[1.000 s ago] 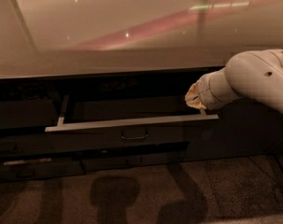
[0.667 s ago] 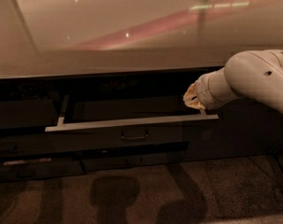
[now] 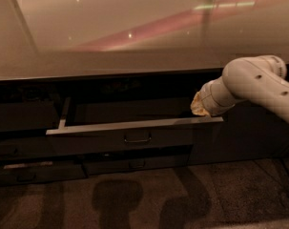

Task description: Open top drawer

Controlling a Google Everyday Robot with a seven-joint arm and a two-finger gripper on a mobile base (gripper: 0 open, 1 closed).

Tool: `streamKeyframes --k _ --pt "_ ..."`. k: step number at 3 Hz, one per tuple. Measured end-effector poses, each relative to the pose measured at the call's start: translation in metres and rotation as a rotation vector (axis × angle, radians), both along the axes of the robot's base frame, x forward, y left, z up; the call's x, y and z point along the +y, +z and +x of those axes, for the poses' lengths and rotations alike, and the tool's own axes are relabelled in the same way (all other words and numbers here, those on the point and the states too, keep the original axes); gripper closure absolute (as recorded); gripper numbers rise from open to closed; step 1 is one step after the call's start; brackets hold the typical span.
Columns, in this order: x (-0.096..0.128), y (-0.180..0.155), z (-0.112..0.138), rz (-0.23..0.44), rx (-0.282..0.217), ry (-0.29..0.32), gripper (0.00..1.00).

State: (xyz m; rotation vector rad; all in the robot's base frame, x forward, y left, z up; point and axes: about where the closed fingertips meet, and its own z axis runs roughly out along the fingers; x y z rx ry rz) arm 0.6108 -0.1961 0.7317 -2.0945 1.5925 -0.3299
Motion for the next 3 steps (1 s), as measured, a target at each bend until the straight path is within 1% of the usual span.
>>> streamKeyframes --k 1,3 --pt "-0.0142 -0.0623 0.0146 -0.011 0.130 -0.044 1.00" --pt "-0.0096 -0.0617 0.0160 -0.022 0.135 -0.037 1.00"
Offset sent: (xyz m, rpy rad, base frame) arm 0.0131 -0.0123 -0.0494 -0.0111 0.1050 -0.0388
